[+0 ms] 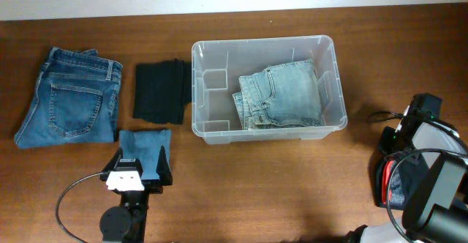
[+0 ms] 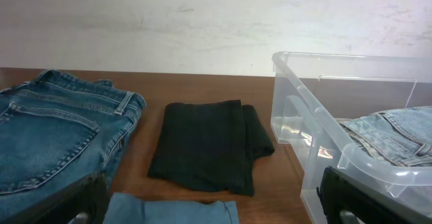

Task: Pack container
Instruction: 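Grasp the black leggings with red trim using the right gripper, then lift the black leggings with the right gripper over the bin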

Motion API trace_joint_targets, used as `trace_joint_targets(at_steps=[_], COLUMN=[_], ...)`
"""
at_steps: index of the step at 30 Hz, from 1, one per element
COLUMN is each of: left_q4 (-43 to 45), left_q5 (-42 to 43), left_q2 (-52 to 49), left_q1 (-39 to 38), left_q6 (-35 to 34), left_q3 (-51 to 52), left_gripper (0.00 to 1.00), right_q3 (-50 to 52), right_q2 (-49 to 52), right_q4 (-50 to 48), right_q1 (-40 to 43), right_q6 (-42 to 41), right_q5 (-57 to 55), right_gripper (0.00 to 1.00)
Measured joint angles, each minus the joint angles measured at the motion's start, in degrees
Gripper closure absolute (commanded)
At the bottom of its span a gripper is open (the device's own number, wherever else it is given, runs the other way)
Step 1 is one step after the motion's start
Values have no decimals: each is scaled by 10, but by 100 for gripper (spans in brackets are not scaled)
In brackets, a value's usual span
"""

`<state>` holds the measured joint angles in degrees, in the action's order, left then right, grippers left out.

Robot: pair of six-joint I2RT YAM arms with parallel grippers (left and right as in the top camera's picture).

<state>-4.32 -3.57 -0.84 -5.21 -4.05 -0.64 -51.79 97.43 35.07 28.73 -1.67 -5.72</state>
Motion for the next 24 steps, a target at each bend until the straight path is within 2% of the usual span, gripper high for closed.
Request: trace_joint_targets(at_steps=[17, 24], left_q4=[0, 0], left_q5=[0, 0], left_q2=[0, 0], left_q1=[0, 0], left_q6=[0, 0], left_q3=[0, 0], left_gripper=[1, 1], right_q3=[-2, -52], right_q2=[0, 0], right_q4=[4, 86], right_q1=[0, -4], right_q6=[-25, -39], right_q5=[12, 143], right_gripper=[96, 96])
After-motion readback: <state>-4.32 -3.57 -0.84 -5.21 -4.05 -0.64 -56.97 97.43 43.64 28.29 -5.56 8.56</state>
